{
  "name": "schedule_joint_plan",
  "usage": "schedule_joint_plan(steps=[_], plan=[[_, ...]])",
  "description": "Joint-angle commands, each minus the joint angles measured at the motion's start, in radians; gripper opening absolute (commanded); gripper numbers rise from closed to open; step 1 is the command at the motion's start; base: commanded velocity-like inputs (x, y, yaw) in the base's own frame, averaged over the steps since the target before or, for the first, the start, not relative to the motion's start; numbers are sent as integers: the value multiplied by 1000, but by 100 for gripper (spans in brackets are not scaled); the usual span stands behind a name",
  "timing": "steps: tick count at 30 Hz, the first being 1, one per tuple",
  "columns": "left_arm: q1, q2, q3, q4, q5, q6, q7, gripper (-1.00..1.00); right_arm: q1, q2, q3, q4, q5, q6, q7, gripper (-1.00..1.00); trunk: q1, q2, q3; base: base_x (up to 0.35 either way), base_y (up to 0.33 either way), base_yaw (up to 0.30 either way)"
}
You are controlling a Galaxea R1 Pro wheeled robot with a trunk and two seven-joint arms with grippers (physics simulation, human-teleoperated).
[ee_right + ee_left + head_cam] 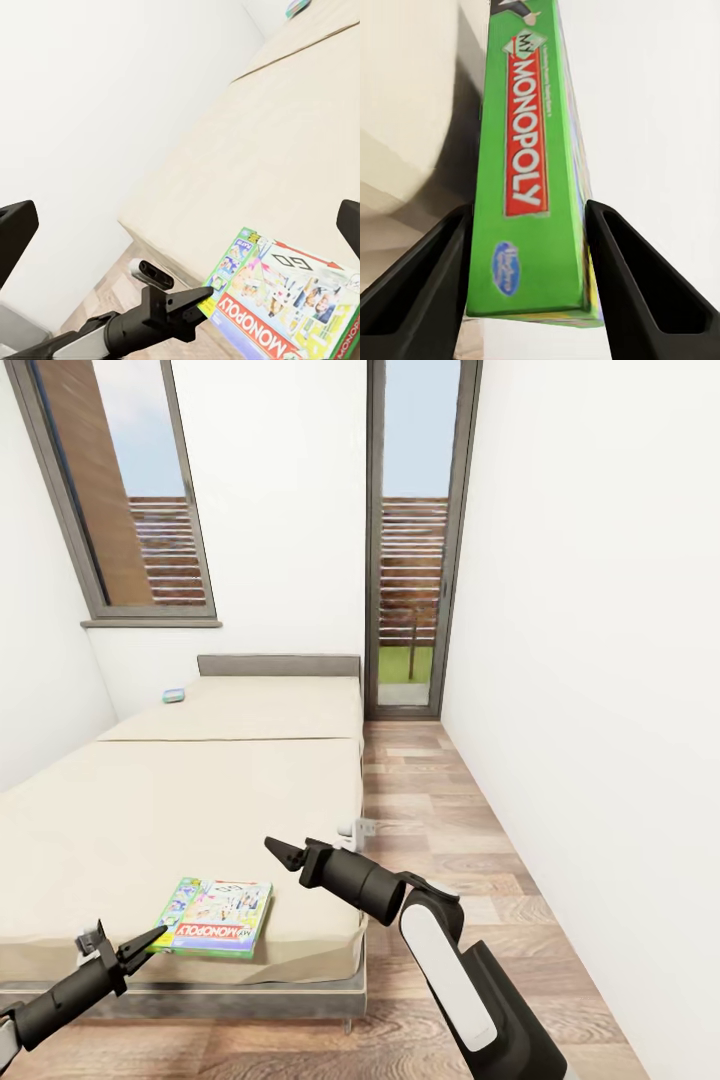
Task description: Put all the toys in the child's room - the three board games (two on the bed and one on the table), the two jigsaw puzzles on the table, and the tennis ball on the table - inside the toy box on the table in the child's room.
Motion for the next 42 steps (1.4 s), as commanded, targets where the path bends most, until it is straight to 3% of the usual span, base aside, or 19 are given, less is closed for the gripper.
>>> schedule_joint_plan(steps=[1, 11, 19, 23, 42], plan=[[0, 1, -14, 0, 5, 7, 0, -100, 0, 0, 5, 0, 0, 4, 1, 100, -4, 7, 2, 0, 0, 0], [0, 1, -13, 1, 5, 8, -7, -100, -1, -3, 19, 1, 1, 0, 2, 100, -42, 77, 34, 0, 0, 0], [0, 7, -15, 0, 3, 10, -105, -100, 0, -6, 18, 2, 1, 0, 2, 100, -73, 133, 59, 0, 0, 0], [0, 11, -15, 0, 2, 11, -120, -100, 0, -5, 16, 2, 1, 0, 2, 100, -88, 161, 71, 0, 0, 0], [0, 38, -15, -14, 2, 17, -133, -100, 0, -12, 7, 7, -2, -49, 3, 100, -161, 294, 131, 0, 0, 0]])
